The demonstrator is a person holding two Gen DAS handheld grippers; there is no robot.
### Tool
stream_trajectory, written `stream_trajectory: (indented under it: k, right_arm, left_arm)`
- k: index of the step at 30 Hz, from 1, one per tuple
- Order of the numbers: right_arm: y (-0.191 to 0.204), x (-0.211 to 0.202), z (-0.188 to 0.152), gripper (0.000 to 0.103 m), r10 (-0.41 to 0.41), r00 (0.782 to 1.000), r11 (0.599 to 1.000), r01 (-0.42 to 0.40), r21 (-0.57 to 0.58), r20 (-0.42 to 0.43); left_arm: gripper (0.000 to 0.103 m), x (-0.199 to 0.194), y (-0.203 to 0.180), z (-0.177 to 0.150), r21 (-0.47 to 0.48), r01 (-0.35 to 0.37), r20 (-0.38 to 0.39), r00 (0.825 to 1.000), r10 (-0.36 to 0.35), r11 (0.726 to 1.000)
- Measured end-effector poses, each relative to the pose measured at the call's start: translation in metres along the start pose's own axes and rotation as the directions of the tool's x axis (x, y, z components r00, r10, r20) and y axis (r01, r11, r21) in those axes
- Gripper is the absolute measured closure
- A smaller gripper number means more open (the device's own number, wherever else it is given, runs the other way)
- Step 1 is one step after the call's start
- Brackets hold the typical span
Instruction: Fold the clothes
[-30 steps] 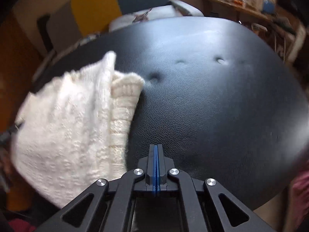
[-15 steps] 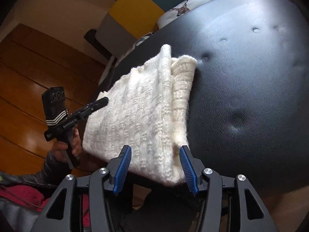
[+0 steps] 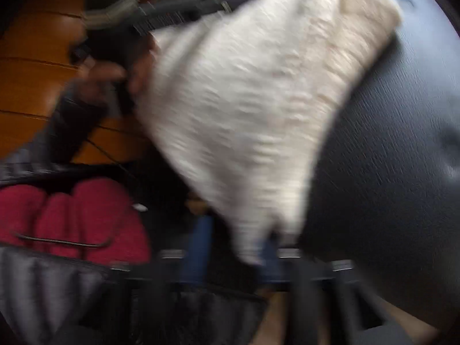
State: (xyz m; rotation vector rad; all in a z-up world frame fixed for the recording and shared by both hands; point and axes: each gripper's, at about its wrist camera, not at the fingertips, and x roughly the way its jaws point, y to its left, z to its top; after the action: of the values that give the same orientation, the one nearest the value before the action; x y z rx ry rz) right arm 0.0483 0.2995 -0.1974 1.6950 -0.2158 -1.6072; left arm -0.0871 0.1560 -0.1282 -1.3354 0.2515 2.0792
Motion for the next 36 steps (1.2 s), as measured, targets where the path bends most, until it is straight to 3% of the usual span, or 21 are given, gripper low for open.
stream_trajectory:
  k: [4, 8, 10, 12, 14, 18, 20, 22, 24, 25, 29, 30, 32, 34, 35, 36]
  right_arm:
    - [0.0, -0.008, -0.008, 0.096, -0.007, 0.995, 0.999, 0.003, 0.049, 0.095]
    - [0.005, -0.043, -0.015, 0.082, -0.026, 0.973, 0.992, -0.002, 0.124, 0.228]
    - [0.012, -0.064, -0.011, 0.037, -0.09, 0.945, 0.988, 0.045, 0.149, 0.315]
    - [0.022, -0.084, 0.003, 0.024, -0.165, 0.892, 0.981, 0.105, 0.163, 0.421]
    - [0.03, -0.091, 0.025, 0.024, -0.222, 0.833, 0.973, 0.158, 0.167, 0.506]
    - [0.034, -0.077, 0.076, 0.028, -0.383, 0.781, 0.924, 0.336, 0.185, 0.493]
    - [0.036, -0.07, 0.101, 0.048, -0.459, 0.744, 0.886, 0.421, 0.193, 0.485]
    - [0.038, -0.053, 0.114, 0.093, -0.573, 0.704, 0.814, 0.548, 0.192, 0.419]
    - [0.041, -0.039, 0.114, 0.094, -0.675, 0.64, 0.724, 0.669, 0.166, 0.367]
    - [0.04, -0.037, 0.112, 0.094, -0.705, 0.61, 0.692, 0.704, 0.16, 0.362]
    - [0.02, -0.054, 0.11, 0.093, -0.698, 0.607, 0.712, 0.646, 0.276, 0.379]
    - [0.02, -0.055, 0.112, 0.092, -0.71, 0.596, 0.699, 0.661, 0.273, 0.375]
    - [0.021, -0.058, 0.116, 0.087, -0.729, 0.577, 0.678, 0.684, 0.27, 0.369]
    - [0.027, -0.069, 0.12, 0.072, -0.716, 0.579, 0.693, 0.658, 0.295, 0.391]
    - [0.031, -0.076, 0.121, 0.051, -0.707, 0.575, 0.702, 0.641, 0.312, 0.41]
    - [0.037, -0.08, 0.124, 0.023, -0.693, 0.578, 0.716, 0.622, 0.319, 0.431]
  left_arm:
    - [0.079, -0.001, 0.001, 0.003, -0.01, 0.003, 0.024, 1.0, -0.003, 1.0]
    - [0.079, -0.027, 0.01, -0.003, -0.052, 0.027, 0.095, 0.995, -0.022, 0.998]
    - [0.079, -0.04, 0.017, -0.011, -0.065, 0.021, 0.131, 0.991, -0.013, 0.998]
    - [0.079, -0.053, 0.024, -0.018, -0.078, 0.016, 0.165, 0.986, -0.003, 0.997]
    - [0.079, -0.063, 0.032, -0.028, -0.095, 0.016, 0.183, 0.983, 0.002, 0.995]
    - [0.078, -0.08, 0.046, -0.051, -0.117, -0.013, 0.208, 0.977, 0.037, 0.993]
    - [0.078, -0.083, 0.056, -0.063, -0.145, -0.019, 0.214, 0.976, 0.05, 0.989]
    - [0.078, -0.083, 0.059, -0.076, -0.178, -0.031, 0.215, 0.974, 0.069, 0.984]
    - [0.078, -0.068, 0.066, -0.084, -0.211, -0.036, 0.167, 0.983, 0.072, 0.977]
    - [0.078, -0.065, 0.067, -0.086, -0.225, -0.015, 0.188, 0.98, 0.058, 0.974]
    - [0.078, -0.056, 0.066, -0.079, -0.276, 0.041, 0.203, 0.979, 0.017, 0.96]
    - [0.078, -0.057, 0.067, -0.077, -0.287, 0.061, 0.202, 0.979, -0.002, 0.956]
    - [0.078, -0.064, 0.07, -0.076, -0.289, 0.094, 0.218, 0.976, -0.03, 0.953]
    - [0.078, -0.08, 0.082, -0.082, -0.311, 0.124, 0.245, 0.968, -0.046, 0.942]
    - [0.078, -0.09, 0.09, -0.088, -0.331, 0.136, 0.26, 0.965, -0.049, 0.934]
    - [0.078, -0.102, 0.1, -0.097, -0.352, 0.143, 0.28, 0.959, -0.042, 0.925]
